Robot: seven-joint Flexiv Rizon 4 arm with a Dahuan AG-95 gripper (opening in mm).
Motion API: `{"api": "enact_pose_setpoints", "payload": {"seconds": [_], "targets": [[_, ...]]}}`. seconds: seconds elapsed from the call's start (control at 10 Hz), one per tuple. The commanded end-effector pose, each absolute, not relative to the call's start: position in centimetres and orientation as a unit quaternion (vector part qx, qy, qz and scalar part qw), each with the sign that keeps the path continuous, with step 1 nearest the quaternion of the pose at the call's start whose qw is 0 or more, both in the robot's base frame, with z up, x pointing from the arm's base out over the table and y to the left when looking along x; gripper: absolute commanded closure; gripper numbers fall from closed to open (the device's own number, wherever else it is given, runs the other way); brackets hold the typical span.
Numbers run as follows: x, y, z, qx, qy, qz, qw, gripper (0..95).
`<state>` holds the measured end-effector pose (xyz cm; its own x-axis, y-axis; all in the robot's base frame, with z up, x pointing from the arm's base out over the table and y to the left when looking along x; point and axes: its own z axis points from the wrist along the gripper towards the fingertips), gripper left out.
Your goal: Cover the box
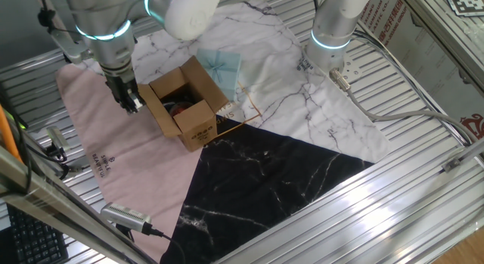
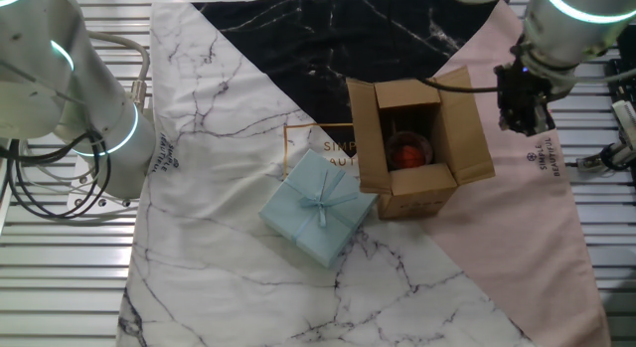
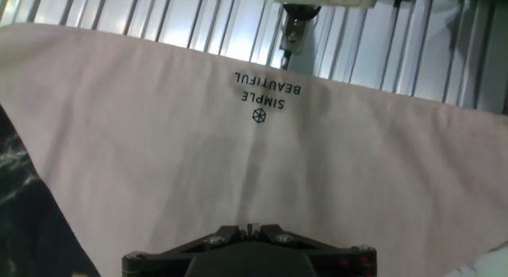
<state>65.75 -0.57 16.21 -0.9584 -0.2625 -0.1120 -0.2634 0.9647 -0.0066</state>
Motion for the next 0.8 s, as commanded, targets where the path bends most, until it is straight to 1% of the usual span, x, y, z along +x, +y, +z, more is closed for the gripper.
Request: {"api": "enact_pose_setpoints", "payload": {"seconds": [0.1, 0.5, 0.8], "targets": [[65.7, -0.3, 16.3, -0.132, 0.990, 0.005, 0.051, 95.0], [65.1, -0.6, 15.9, -0.130, 0.990, 0.008, 0.048, 95.0], [64.4, -0.4, 16.5, -0.124, 0.991, 0.009, 0.043, 95.0]]}}
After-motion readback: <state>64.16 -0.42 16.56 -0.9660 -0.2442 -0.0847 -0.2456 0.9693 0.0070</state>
